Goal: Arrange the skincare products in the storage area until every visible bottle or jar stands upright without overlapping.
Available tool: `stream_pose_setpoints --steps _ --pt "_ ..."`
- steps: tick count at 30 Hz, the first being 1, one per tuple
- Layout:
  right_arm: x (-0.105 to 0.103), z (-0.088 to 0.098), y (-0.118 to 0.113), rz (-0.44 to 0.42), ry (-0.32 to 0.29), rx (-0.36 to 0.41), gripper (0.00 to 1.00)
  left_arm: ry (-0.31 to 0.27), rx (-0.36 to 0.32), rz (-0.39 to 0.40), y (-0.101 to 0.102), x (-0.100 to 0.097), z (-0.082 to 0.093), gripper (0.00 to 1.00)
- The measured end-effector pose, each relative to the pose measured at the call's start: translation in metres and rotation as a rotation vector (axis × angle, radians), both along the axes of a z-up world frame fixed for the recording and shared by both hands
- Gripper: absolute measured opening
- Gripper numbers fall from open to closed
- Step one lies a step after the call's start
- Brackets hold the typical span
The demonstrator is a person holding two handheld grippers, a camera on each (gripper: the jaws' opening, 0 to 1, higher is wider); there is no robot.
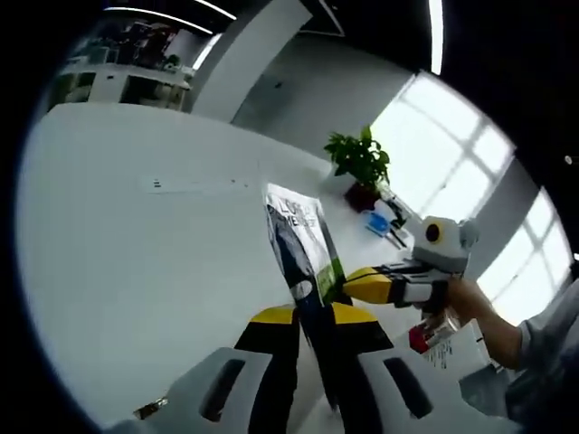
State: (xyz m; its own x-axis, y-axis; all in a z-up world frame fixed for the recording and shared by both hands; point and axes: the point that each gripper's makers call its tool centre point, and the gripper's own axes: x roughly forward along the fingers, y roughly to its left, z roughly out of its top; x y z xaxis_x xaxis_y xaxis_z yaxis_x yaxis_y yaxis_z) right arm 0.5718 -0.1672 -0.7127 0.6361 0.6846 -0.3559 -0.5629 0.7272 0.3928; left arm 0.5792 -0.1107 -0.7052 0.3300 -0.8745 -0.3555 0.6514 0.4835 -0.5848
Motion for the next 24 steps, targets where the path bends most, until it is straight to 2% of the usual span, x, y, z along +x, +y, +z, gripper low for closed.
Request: stream_pose_setpoints --steps 3,5,7,10,14,24 --pt "-0.003 0.013 0.01 0.019 -0.026 0.02 0.01 -0.012 -0.004 -0.017 -0.004 -0.006 0.006 0.05" --pt "-0.005 0.021 0.015 0.035 -0.06 -0.005 0.01 -0.017 -0.011 -0.027 -0.006 -0.01 0.011 0.05" --pt "-0.006 0.029 0.019 0.042 -0.071 0.003 0.01 -0.026 -0.017 -0.032 -0.008 -0.012 0.016 0.03" --pt "-0.005 0.043 0.02 0.044 -0.108 -0.004 0.01 -0.072 -0.008 -0.034 -0.006 -0.014 0.026 0.02" --pt "-0.005 0.055 0.022 0.049 -0.144 -0.021 0.01 -0.105 -0.018 -0.032 -0.004 -0.017 0.042 0.0" --pt "-0.013 0.086 0.033 0.073 -0.241 -0.051 0.03 -0.277 0.051 -0.046 0.009 -0.027 0.079 0.0"
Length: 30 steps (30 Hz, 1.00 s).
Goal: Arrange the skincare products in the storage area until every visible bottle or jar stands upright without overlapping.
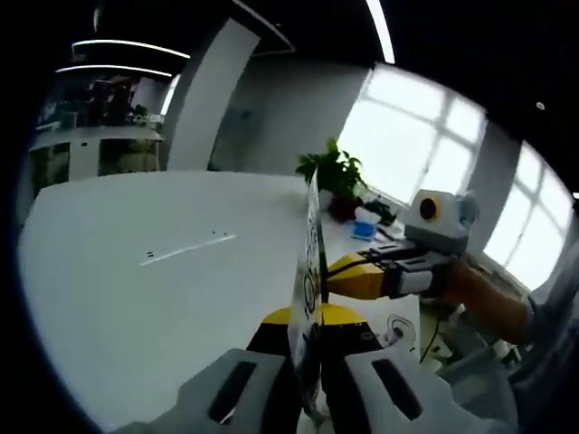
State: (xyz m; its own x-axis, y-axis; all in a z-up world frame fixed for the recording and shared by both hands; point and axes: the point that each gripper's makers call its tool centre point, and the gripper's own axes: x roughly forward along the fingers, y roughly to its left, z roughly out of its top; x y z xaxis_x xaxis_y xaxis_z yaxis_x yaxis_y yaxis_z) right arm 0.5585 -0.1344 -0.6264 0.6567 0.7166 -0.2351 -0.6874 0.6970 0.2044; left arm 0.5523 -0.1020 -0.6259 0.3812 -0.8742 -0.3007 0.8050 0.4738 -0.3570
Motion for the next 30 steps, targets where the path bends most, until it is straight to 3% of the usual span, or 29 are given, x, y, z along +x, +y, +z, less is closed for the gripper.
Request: stream_pose_setpoints --steps 5,10,20,30 --pt "-0.008 0.01 0.001 0.019 -0.022 -0.037 0.08 -0.045 0.034 0.002 0.016 -0.005 0.017 0.0" --pt "-0.024 0.02 0.008 0.052 -0.048 -0.053 0.09 -0.088 0.115 -0.01 0.033 -0.016 0.02 0.0" --pt "-0.059 0.022 0.019 0.112 -0.057 -0.104 0.11 -0.085 0.2 -0.017 0.055 -0.045 0.016 0.0" --pt "-0.097 0.026 0.027 0.164 -0.068 -0.131 0.13 -0.065 0.235 -0.032 0.07 -0.072 0.011 0.0"
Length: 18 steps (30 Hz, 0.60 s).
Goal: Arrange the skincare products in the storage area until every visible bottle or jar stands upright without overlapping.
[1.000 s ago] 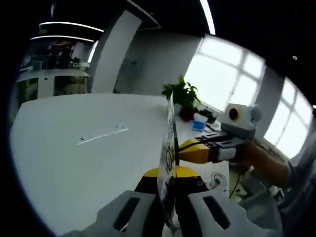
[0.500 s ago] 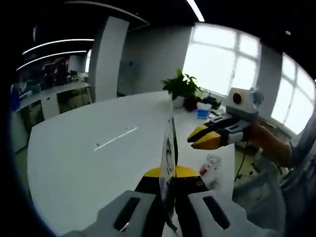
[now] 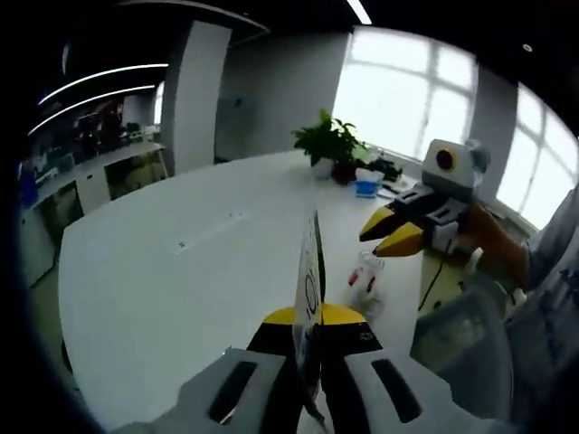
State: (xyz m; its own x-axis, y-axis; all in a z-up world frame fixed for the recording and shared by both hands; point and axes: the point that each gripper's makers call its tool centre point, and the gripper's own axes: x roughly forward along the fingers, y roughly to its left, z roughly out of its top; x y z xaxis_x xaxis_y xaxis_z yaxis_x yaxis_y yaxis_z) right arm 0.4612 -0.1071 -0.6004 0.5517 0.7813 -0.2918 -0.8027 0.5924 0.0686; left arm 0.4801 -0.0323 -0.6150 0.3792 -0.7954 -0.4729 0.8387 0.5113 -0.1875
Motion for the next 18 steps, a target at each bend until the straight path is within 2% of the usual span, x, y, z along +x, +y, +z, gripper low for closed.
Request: stream_pose_setpoints --steps 9,18 --pt "-0.034 -0.014 0.013 0.042 0.031 -0.004 0.14 0.043 0.021 -0.033 0.003 -0.029 -0.016 0.0" --pt "-0.063 -0.047 0.029 0.068 0.101 -0.025 0.19 0.099 0.015 -0.088 -0.002 -0.055 -0.034 0.0"
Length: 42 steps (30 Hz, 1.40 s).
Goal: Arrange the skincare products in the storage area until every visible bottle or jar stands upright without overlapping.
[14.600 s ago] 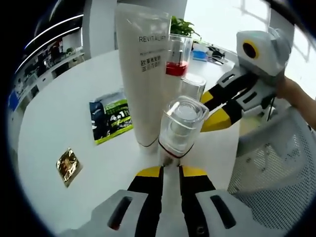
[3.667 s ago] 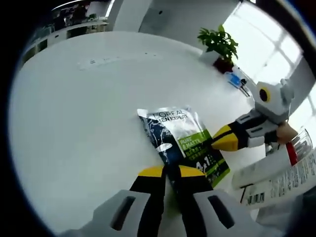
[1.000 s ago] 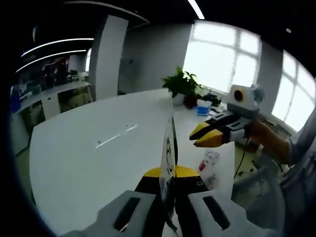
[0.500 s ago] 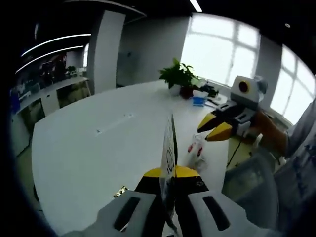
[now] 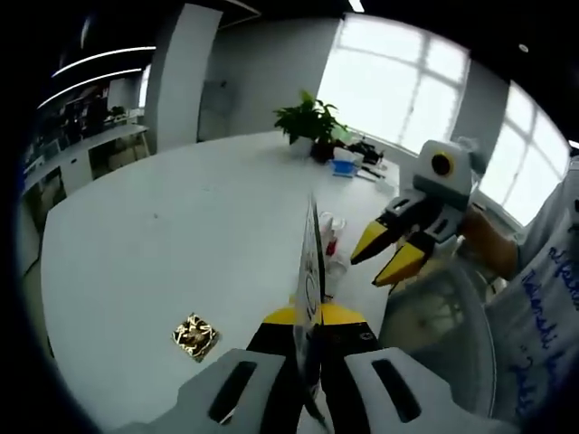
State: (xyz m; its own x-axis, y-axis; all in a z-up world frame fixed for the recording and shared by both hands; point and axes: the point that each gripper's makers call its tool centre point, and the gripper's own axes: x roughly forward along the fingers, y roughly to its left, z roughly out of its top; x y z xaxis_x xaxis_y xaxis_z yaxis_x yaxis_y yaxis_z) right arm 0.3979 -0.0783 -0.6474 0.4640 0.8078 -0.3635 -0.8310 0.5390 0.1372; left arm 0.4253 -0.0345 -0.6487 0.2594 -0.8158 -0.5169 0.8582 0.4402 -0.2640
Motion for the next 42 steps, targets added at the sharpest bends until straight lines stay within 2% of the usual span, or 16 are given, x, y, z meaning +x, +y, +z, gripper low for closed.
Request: stream_pose_setpoints --steps 6,7,14,17,22,27,29,31,34,39,42 --pt "-0.009 -0.034 0.005 -0.003 0.057 -0.042 0.24 0.053 -0.015 -0.047 -0.005 -0.018 -0.012 0.0" --pt "-0.012 -0.039 0.007 0.0 0.069 -0.044 0.24 0.08 -0.032 -0.063 -0.007 -0.023 -0.013 0.0" --pt "-0.026 -0.056 0.016 0.04 0.127 -0.042 0.27 0.148 -0.1 -0.134 -0.017 -0.04 -0.014 0.0" --pt "-0.03 -0.056 0.018 0.051 0.151 -0.013 0.27 0.169 -0.13 -0.196 -0.023 -0.05 -0.012 0.0" --pt "-0.043 -0.056 0.026 0.099 0.196 0.033 0.24 0.177 -0.145 -0.238 -0.029 -0.057 -0.013 0.0" --pt "-0.048 -0.058 0.027 0.107 0.213 0.041 0.17 0.175 -0.149 -0.262 -0.032 -0.059 -0.014 0.0" --pt "-0.05 -0.058 0.026 0.111 0.236 0.055 0.09 0.158 -0.152 -0.275 -0.032 -0.06 -0.015 0.0" --pt "-0.055 -0.057 0.028 0.127 0.256 0.08 0.03 0.167 -0.159 -0.272 -0.032 -0.061 -0.016 0.0" --pt "-0.058 -0.058 0.029 0.135 0.263 0.08 0.03 0.199 -0.186 -0.252 -0.032 -0.058 -0.016 0.03" --pt "-0.059 -0.054 0.028 0.144 0.25 0.098 0.01 0.183 -0.224 -0.211 -0.032 -0.05 -0.014 0.15" --pt "-0.06 -0.055 0.025 0.149 0.267 0.103 0.01 0.179 -0.239 -0.192 -0.031 -0.046 -0.012 0.15"
